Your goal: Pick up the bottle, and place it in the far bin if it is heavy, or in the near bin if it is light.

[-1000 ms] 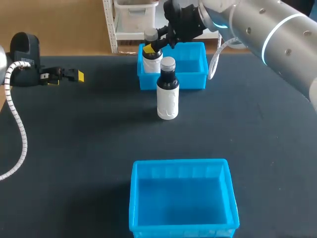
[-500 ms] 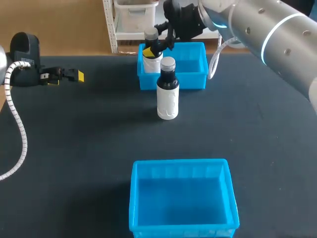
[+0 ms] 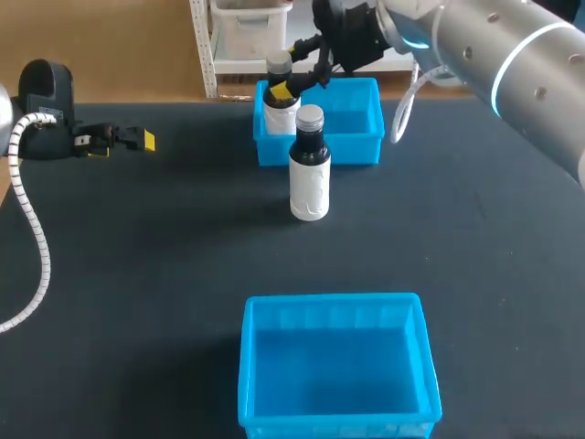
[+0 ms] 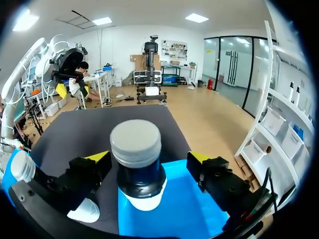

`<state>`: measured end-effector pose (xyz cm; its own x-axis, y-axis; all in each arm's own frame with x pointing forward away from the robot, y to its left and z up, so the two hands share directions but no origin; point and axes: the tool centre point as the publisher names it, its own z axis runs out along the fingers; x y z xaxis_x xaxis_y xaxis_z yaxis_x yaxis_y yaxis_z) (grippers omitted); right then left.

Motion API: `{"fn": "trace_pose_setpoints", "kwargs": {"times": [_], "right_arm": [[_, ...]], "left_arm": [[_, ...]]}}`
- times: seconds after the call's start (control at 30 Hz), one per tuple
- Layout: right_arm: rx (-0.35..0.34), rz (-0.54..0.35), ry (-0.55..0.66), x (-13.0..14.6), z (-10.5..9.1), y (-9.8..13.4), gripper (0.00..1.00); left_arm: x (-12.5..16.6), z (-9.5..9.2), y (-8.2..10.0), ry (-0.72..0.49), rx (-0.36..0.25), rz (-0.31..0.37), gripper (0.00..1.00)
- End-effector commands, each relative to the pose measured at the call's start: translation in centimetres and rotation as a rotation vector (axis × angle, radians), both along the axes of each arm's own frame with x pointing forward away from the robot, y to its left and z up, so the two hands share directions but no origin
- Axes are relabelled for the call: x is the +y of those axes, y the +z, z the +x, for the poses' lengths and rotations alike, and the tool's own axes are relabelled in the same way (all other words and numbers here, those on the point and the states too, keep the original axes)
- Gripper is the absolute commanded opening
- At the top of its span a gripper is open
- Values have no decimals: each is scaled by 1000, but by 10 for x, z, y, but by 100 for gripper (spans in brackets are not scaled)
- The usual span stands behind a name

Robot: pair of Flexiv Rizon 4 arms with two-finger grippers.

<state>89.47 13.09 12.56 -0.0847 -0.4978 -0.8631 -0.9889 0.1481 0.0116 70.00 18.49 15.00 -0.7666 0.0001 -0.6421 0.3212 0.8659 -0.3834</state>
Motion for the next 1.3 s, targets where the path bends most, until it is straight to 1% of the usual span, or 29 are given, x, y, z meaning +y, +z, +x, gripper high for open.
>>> {"fn": "trace_pose_setpoints", "kwargs": {"times": [0.03, 0.33, 0.6, 0.87, 1.1, 1.3], "right_arm": [[467, 84, 800, -12, 8, 1, 100], [443, 110, 716, -44, 14, 2, 100], [435, 105, 661, -70, 11, 4, 100], [430, 92, 632, -97, 2, 6, 100], [408, 87, 632, -114, -11, 6, 100], [402, 92, 576, -129, -23, 6, 100]], "left_arm": [[0, 0, 0, 0, 0, 0, 100], [0, 0, 0, 0, 0, 0, 100], [0, 0, 0, 0, 0, 0, 100], [0, 0, 0, 0, 0, 0, 100], [0, 0, 0, 0, 0, 0, 100], [0, 0, 0, 0, 0, 0, 100]]}}
